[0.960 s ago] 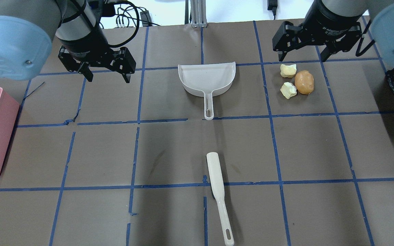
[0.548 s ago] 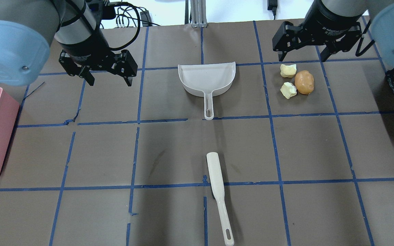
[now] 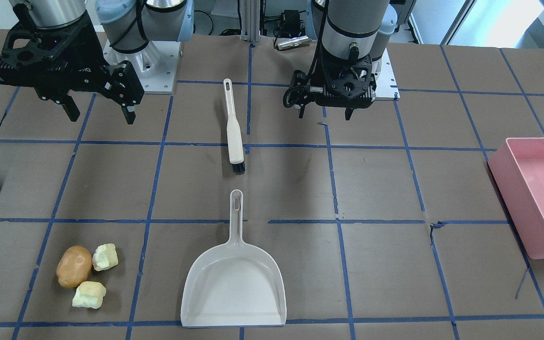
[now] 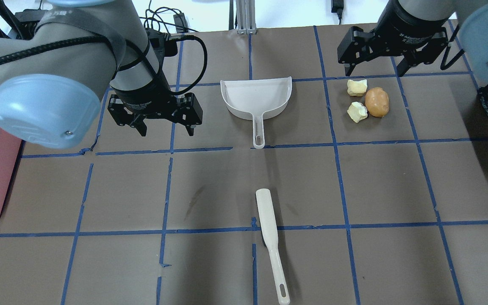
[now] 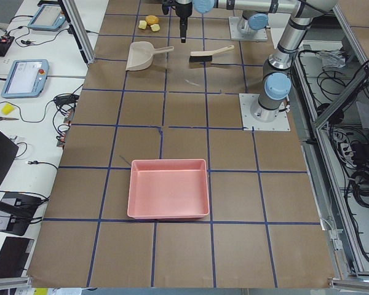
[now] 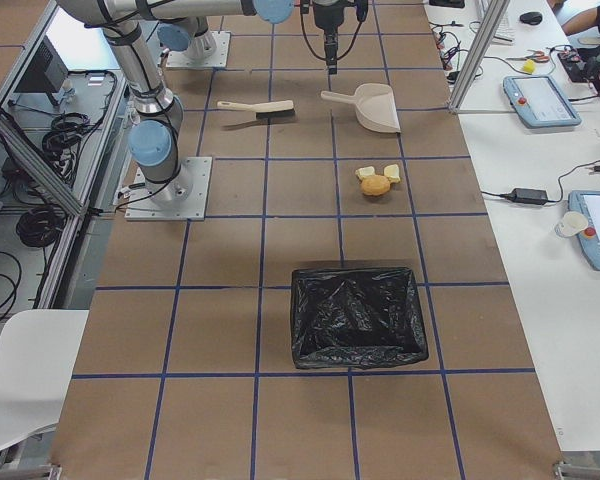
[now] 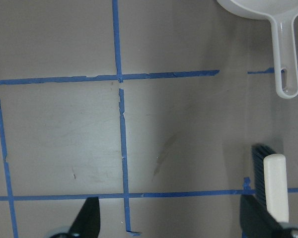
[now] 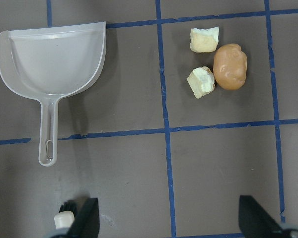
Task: Sweep and dump trash in nearest bin
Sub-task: 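Move the left gripper down toward the white brush handle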
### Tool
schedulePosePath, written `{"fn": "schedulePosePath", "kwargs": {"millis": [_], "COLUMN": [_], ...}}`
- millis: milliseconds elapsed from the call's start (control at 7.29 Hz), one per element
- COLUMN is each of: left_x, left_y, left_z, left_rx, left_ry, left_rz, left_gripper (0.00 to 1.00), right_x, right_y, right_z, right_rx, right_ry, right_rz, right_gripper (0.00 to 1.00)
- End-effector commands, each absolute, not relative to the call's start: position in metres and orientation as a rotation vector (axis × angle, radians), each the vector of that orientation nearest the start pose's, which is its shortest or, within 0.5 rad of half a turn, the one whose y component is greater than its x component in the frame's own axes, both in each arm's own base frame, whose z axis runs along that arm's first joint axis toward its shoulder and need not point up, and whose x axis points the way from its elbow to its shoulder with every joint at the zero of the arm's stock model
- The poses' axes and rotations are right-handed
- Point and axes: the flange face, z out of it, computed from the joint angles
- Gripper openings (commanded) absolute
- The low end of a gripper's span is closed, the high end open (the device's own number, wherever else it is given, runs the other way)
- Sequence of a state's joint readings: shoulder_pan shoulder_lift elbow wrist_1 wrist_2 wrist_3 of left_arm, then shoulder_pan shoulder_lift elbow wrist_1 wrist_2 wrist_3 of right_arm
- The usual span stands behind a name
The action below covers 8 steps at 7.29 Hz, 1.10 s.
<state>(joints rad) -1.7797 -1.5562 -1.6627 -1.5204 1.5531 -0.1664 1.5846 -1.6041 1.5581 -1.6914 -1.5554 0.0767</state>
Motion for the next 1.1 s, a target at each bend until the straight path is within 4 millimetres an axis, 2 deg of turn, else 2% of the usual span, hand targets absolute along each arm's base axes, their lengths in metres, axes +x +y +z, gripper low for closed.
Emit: {"fn": "schedulePosePath", "kwargs": {"millis": [0, 137, 274, 411, 548, 686, 823, 960], "left_x": [-0.263, -0.275, -0.291, -0.311, -0.342, -0.363, -0.378, -0.388], "left_y": [-0.396, -0.377, -0.358, -0.334, -0.298, -0.272, -0.260, -0.263], "left_z": [0.437, 0.420, 0.409, 0.391, 0.381, 0.372, 0.365, 0.350], "left_rx": [0.078, 0.006, 0.002, -0.009, -0.031, 0.048, -0.013, -0.034], "left_ry": [3.175, 3.170, 3.183, 3.171, 3.151, 3.111, 3.100, 3.093], "left_rz": [0.111, 0.116, 0.058, 0.085, 0.118, 0.114, 0.122, 0.129], "left_gripper": [1.00, 1.00, 1.00, 1.00, 1.00, 1.00, 1.00, 1.00], "right_x": [0.142, 0.142, 0.143, 0.143, 0.143, 0.143, 0.143, 0.143], "right_y": [-0.491, -0.490, -0.490, -0.490, -0.490, -0.491, -0.490, -0.490], "right_z": [0.524, 0.524, 0.524, 0.524, 0.525, 0.524, 0.524, 0.525], "right_rx": [0.098, 0.098, 0.096, 0.096, 0.096, 0.096, 0.096, 0.096], "right_ry": [3.105, 3.105, 3.096, 3.093, 3.092, 3.093, 3.091, 3.092], "right_rz": [-0.261, -0.259, -0.257, -0.259, -0.259, -0.257, -0.259, -0.259], "right_gripper": [1.00, 1.00, 1.00, 1.00, 1.00, 1.00, 1.00, 1.00]}}
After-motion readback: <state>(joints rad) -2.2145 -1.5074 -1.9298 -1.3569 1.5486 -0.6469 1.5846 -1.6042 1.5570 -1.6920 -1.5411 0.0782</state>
